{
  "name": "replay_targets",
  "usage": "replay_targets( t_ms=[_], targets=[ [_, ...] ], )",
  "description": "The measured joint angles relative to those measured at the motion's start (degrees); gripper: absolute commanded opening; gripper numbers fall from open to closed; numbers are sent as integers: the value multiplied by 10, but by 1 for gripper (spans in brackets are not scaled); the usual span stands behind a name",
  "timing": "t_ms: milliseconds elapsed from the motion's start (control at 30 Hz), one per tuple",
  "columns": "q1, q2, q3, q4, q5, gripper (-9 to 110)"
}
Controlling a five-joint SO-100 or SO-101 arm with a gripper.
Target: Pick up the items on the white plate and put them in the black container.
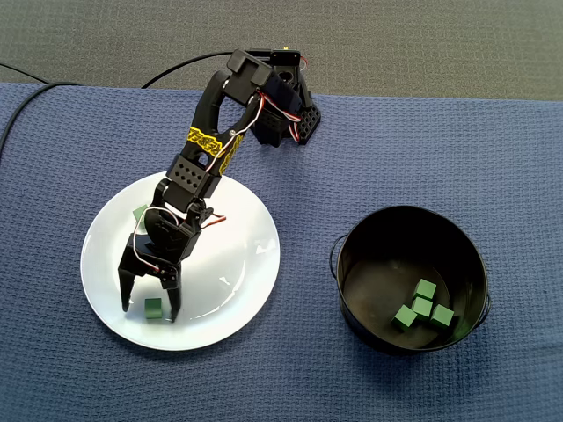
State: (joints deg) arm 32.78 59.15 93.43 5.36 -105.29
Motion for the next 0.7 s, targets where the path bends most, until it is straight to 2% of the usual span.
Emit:
replay_targets(
  t_ms=[367, 467, 567, 633, 700],
  targets=[
    [0, -15, 26, -55, 1, 0],
    [0, -15, 32, -72, 6, 6],
    [7, -15, 32, -78, 23, 7],
    [9, -15, 33, -79, 40, 17],
    [16, -10, 38, -83, 58, 18]
  ],
)
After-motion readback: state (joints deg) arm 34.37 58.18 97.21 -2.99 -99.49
